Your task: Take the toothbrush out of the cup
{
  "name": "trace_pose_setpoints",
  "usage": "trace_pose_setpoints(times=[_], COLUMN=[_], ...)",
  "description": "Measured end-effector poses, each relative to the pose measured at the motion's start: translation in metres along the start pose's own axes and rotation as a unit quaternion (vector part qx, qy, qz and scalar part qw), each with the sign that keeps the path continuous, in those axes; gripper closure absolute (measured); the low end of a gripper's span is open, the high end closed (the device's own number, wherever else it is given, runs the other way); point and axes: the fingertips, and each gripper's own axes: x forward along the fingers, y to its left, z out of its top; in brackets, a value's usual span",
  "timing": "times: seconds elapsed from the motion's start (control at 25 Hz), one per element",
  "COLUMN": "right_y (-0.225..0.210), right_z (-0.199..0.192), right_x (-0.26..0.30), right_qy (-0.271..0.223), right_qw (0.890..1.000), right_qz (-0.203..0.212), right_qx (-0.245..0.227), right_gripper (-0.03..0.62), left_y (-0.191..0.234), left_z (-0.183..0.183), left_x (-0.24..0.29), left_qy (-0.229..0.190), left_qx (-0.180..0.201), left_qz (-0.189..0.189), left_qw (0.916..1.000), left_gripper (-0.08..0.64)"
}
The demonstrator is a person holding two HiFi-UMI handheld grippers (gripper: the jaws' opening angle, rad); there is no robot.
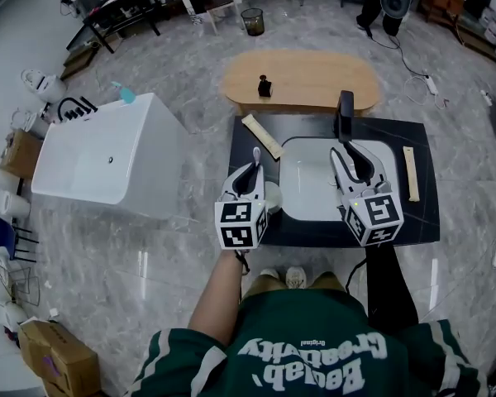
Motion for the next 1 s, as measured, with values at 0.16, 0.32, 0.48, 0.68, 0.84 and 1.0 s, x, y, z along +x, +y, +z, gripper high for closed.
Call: trace_pose_setpoints(times=[0.16, 0.32, 0.48, 0.68, 0.84, 1.0], right_y=[0.008, 0.016, 0.024, 0.029, 0.034, 0.033], right_z=[0.014, 0.024, 0.033, 0.047, 0.052, 0.051], right_x=[-0.001, -0.002, -0.002, -0.001, -0.001, -0.002], right_qy=[-0.011, -0.021, -0.030, -0.043, -0.048, -0.047], right_qw=[1.000, 1.000, 0.999, 0.999, 0.998, 0.999], right_qz=[0.003, 0.007, 0.013, 0.014, 0.015, 0.011], right_qx=[-0.004, -0.004, -0.010, -0.017, -0.022, -0.023], right_gripper=[0.472, 0.474, 0.474, 0.474, 0.476, 0.476], left_y=[-0.002, -0.002, -0.001, 0.002, 0.005, 0.006], left_z=[0.026, 0.049, 0.068, 0.088, 0.096, 0.099], left_x=[-0.013, -0.027, -0.038, -0.050, -0.056, -0.059], left_qy=[-0.024, -0.046, -0.069, -0.090, -0.102, -0.110], left_qx=[0.004, 0.007, 0.013, 0.018, 0.021, 0.023], left_qz=[0.002, 0.007, 0.010, 0.013, 0.017, 0.019], left_qw=[0.9997, 0.9989, 0.9975, 0.9957, 0.9944, 0.9935], left_gripper=[0.531, 0.531, 0.531, 0.531, 0.531, 0.531])
